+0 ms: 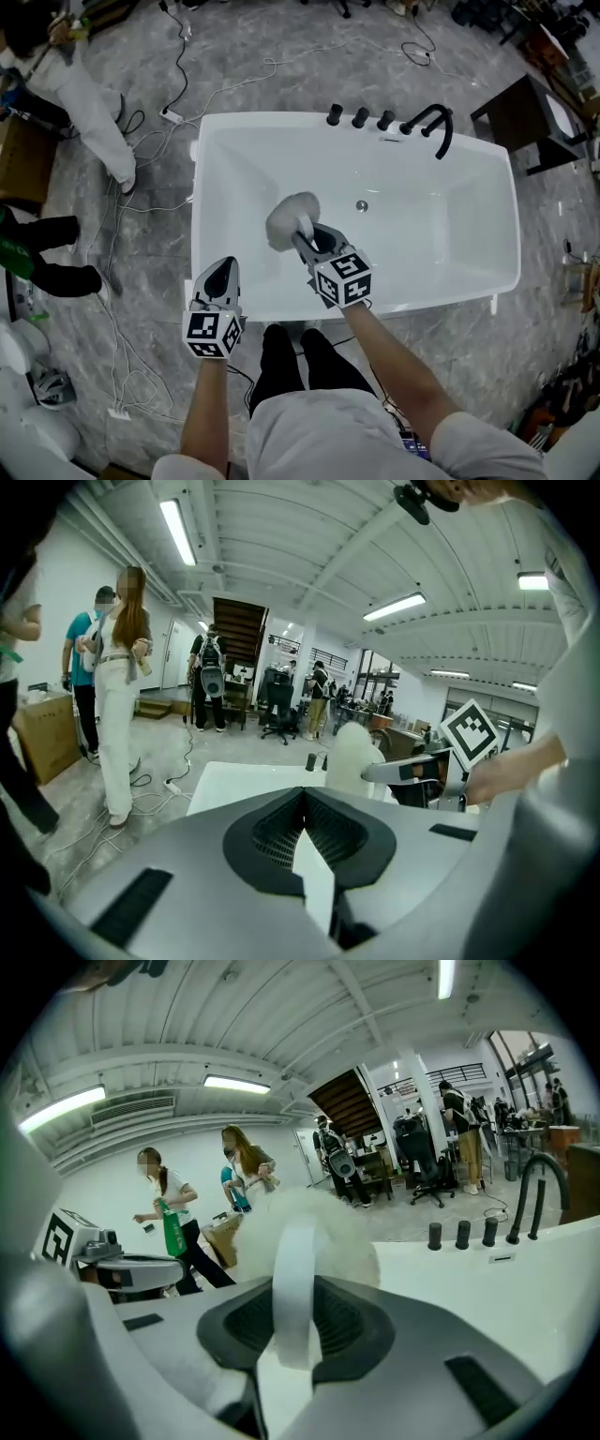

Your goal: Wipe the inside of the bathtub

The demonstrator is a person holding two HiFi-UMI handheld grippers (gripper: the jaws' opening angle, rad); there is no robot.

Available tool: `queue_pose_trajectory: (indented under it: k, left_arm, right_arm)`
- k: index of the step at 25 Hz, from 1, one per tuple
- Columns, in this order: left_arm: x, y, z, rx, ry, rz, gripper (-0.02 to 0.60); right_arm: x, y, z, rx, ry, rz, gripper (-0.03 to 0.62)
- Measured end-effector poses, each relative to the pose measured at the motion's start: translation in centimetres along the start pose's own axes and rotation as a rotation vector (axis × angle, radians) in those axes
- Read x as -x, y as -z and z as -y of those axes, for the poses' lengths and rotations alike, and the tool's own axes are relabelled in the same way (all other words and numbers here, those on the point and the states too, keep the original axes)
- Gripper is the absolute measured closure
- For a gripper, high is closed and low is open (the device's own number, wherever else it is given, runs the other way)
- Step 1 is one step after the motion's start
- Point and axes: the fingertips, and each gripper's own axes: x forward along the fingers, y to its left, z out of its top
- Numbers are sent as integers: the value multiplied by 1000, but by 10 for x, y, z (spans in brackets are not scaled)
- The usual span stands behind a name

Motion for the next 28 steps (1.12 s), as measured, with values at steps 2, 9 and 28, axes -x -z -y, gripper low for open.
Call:
queue_pose_trajectory:
  k: [2, 9, 28]
  left_arm:
    - [-15, 5, -15, 5, 1, -6, 569]
    - [-67, 15, -55, 3, -1, -17, 569]
    - [-166, 70, -132, 11, -25, 13, 569]
  right_arm:
    - [-23, 2, 5, 9, 7, 1, 496]
    - [-96, 14, 25, 32, 21, -12, 496]
    - [-284, 49, 100, 109, 51, -37, 496]
